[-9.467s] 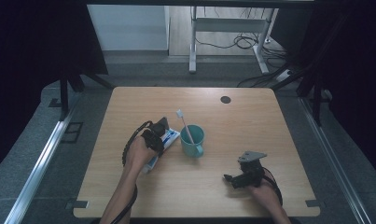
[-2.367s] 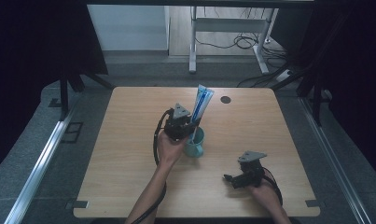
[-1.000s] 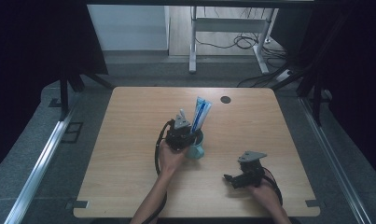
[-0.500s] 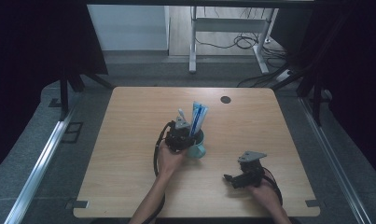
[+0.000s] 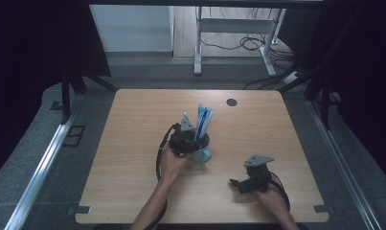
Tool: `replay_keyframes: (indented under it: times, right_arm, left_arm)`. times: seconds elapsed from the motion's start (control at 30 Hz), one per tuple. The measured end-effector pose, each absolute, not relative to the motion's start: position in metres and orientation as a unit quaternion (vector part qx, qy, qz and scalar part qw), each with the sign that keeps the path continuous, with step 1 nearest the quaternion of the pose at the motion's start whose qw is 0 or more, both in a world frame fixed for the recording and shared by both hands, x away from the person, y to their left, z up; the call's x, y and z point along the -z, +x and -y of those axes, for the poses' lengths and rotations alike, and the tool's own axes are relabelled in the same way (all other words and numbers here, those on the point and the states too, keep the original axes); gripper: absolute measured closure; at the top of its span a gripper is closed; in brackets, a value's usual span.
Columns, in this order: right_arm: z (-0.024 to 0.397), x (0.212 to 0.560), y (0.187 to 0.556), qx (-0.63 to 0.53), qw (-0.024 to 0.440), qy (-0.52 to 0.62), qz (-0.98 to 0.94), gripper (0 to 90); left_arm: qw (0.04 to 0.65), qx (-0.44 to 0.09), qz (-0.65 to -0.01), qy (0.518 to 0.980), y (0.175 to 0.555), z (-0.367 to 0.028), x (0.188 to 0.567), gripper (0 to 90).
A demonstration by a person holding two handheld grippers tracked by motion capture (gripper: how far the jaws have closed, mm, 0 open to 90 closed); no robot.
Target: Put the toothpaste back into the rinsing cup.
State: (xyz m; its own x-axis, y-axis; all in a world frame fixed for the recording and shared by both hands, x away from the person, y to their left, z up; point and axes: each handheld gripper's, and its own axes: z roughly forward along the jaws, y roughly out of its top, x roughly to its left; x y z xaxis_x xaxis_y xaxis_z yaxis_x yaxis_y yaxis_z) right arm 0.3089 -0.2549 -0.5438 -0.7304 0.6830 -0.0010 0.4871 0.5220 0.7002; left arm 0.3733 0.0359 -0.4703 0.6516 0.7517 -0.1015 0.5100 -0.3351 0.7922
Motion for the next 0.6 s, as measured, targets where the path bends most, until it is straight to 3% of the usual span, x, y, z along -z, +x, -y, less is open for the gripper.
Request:
replay_keyframes:
  times: [0.6]
  right_arm:
    - [0.255,0.544,0.309,-0.352,0.139,0.34,-0.861,0.0]
  left_arm:
    - [0.418,-0.149,-0.389,0.807,0.366,-0.04,0.458,39.6]
